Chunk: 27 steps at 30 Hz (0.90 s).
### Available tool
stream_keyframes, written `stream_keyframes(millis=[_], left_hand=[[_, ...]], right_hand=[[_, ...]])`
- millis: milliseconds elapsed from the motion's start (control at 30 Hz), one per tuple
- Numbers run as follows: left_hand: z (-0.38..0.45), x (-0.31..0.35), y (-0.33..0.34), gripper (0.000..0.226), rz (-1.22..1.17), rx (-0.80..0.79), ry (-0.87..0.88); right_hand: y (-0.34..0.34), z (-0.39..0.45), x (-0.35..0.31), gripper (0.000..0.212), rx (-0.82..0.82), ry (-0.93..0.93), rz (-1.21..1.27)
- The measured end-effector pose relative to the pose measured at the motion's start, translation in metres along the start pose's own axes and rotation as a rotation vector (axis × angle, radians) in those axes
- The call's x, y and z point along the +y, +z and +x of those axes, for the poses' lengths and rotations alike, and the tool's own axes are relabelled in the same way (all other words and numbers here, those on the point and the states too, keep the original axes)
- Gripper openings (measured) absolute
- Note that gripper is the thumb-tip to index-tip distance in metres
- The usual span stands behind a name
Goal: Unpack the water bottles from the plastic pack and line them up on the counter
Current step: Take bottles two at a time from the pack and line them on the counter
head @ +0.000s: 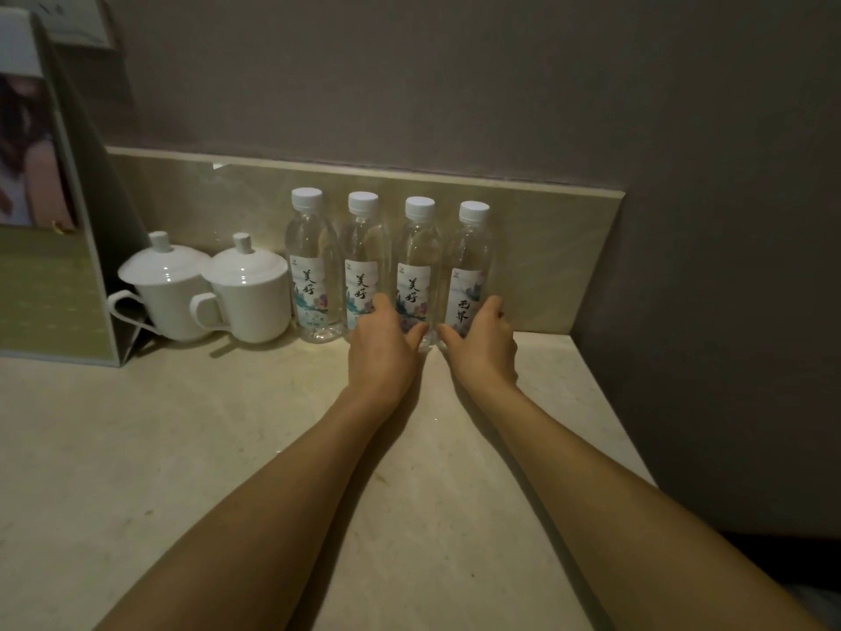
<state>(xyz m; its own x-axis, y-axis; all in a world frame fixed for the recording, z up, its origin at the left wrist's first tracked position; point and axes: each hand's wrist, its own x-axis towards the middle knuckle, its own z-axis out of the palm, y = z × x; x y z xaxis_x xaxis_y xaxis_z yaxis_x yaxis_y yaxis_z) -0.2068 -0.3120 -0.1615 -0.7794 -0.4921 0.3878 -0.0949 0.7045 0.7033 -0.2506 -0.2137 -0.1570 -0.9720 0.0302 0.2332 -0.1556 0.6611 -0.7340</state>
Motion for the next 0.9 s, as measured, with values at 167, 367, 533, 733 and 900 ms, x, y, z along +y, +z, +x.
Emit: stream_keyframes(millis=[167, 367, 533, 733, 900], left_hand=[[-0.0002, -0.0011, 0.0002, 0.036, -0.022, 0.005, 0.011], [0.0008, -0.0032, 0.0003, 0.036, -0.02, -0.002, 0.027], [0.0024, -0.0028, 0.001, 0.035, -0.011, -0.001, 0.036], [0.003, -0.005, 0.0015, 0.035, -0.029, -0.005, 0.034], [0.0033, -0.0056, -0.0013, 0.035, -0.059, -0.008, 0.02]], right_hand=[[-0.001, 0.0, -0.0003, 0.052, -0.005, 0.001, -0.006], [-0.003, 0.0005, -0.0001, 0.051, -0.019, -0.003, 0.012], [-0.0013, -0.0015, -0.0001, 0.05, 0.007, 0.016, 0.023], [-0.0025, -0.001, -0.0005, 0.05, -0.017, 0.006, 0.045], [-0.0095, -0.0019, -0.0023, 0.054, -0.076, 0.01, 0.07]])
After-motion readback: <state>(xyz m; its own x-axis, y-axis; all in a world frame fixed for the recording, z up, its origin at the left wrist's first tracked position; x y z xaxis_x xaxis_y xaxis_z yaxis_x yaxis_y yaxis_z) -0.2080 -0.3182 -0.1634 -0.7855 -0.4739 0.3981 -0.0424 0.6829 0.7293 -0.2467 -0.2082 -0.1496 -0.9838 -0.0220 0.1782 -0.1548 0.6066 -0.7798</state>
